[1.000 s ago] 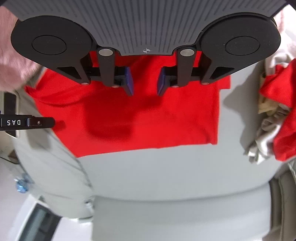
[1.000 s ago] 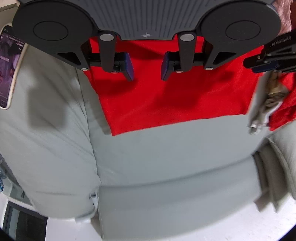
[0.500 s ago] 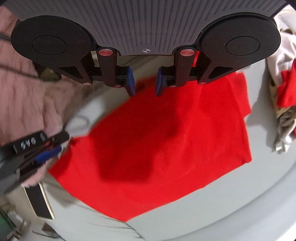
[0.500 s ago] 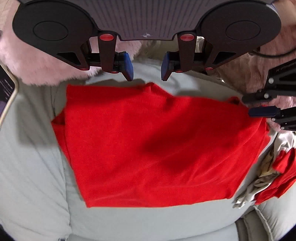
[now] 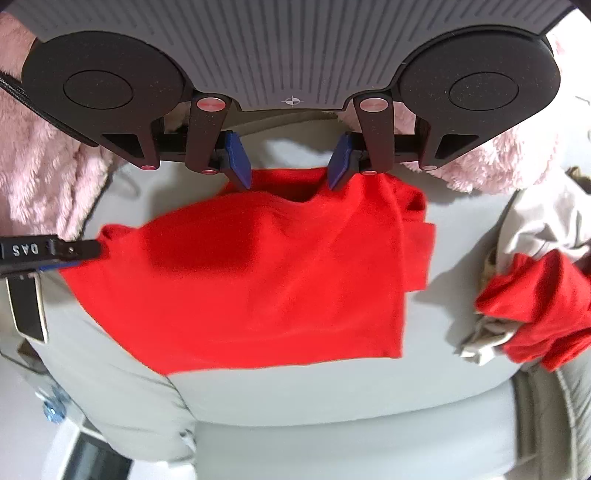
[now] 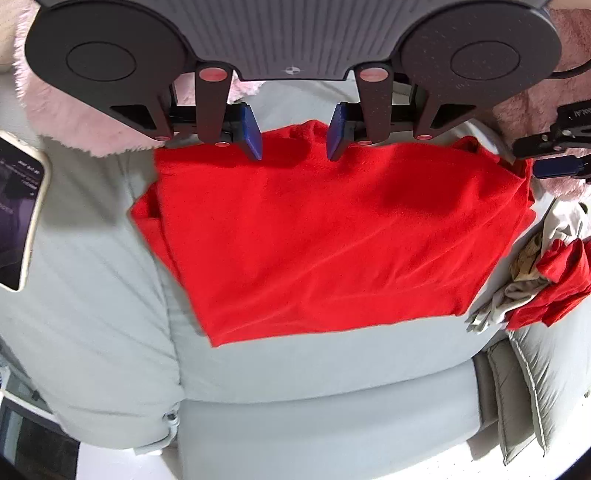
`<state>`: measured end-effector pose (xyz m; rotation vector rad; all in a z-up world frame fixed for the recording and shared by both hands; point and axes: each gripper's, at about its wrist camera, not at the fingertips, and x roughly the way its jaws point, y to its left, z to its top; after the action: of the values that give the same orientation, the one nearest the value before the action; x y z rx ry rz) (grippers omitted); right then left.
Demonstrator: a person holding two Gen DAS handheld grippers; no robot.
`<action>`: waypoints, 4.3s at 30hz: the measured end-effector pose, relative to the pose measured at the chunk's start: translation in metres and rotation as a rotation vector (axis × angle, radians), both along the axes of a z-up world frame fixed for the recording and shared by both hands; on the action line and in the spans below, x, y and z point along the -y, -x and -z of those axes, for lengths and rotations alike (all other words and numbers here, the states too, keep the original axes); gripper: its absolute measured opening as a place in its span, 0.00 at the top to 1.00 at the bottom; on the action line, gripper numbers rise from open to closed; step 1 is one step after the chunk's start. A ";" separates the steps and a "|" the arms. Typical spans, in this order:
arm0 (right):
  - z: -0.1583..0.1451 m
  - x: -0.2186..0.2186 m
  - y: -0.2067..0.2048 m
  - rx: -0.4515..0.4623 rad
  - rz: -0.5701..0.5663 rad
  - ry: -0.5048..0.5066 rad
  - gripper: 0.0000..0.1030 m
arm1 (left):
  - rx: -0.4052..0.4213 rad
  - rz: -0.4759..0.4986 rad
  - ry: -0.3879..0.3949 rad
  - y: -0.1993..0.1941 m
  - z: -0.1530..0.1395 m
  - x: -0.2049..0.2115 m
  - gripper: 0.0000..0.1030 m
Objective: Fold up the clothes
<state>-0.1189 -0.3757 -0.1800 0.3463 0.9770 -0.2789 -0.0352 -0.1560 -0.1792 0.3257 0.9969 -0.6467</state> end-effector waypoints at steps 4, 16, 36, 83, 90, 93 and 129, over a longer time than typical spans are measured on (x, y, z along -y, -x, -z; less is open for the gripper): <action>-0.001 0.001 0.003 0.007 0.027 0.019 0.63 | 0.003 -0.026 -0.002 0.002 -0.003 -0.005 0.49; 0.000 -0.004 0.006 -0.006 0.024 0.043 0.62 | -0.066 -0.101 0.016 -0.004 0.001 -0.019 0.48; -0.001 -0.004 0.007 -0.008 0.028 0.051 0.63 | -0.082 -0.329 -0.004 -0.032 -0.013 -0.068 0.49; -0.020 0.019 0.013 0.082 0.100 0.021 0.62 | -0.076 -0.208 -0.093 -0.060 -0.005 -0.043 0.67; -0.029 0.082 -0.005 0.019 0.151 0.113 0.62 | -0.027 -0.162 0.019 -0.064 -0.019 -0.016 0.68; -0.013 0.101 -0.014 -0.031 0.159 0.010 0.63 | -0.034 -0.150 0.001 -0.069 -0.007 -0.006 0.68; -0.035 0.095 -0.073 0.096 0.081 0.165 0.75 | 0.008 -0.256 0.075 -0.165 -0.011 -0.004 0.57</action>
<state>-0.0462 -0.4712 -0.1450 0.2463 0.8405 -0.4102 0.1301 -0.1518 -0.1684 0.1317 0.9847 -0.4485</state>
